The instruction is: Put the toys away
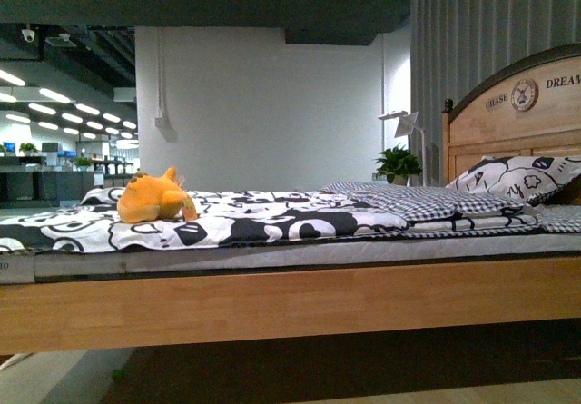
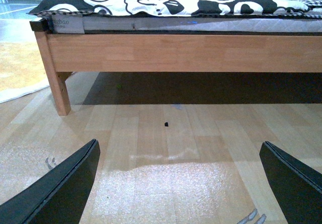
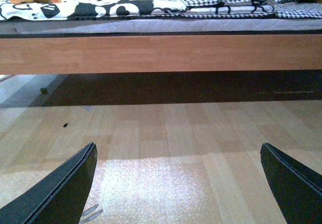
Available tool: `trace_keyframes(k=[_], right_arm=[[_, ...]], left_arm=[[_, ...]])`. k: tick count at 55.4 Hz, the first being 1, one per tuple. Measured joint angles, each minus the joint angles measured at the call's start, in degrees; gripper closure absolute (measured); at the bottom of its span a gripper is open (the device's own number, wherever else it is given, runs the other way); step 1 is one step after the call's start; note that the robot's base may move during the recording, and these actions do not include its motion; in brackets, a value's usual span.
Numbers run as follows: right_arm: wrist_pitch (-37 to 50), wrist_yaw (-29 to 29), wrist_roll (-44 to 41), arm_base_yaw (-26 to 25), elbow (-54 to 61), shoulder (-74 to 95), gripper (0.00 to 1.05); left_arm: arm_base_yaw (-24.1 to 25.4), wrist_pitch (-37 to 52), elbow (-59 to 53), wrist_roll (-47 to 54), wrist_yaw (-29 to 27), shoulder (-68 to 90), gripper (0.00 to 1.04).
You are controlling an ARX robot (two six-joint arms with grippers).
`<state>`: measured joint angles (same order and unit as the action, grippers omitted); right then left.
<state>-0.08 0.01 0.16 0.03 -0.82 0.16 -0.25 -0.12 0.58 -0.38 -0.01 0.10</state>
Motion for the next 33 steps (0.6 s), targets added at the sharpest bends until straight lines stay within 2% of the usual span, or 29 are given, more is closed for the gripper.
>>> trace_keyframes(k=[33], right_arm=[[0.0,0.0,0.0,0.0,0.0,0.0,0.07]], left_arm=[[0.0,0.0,0.0,0.0,0.0,0.0,0.06]])
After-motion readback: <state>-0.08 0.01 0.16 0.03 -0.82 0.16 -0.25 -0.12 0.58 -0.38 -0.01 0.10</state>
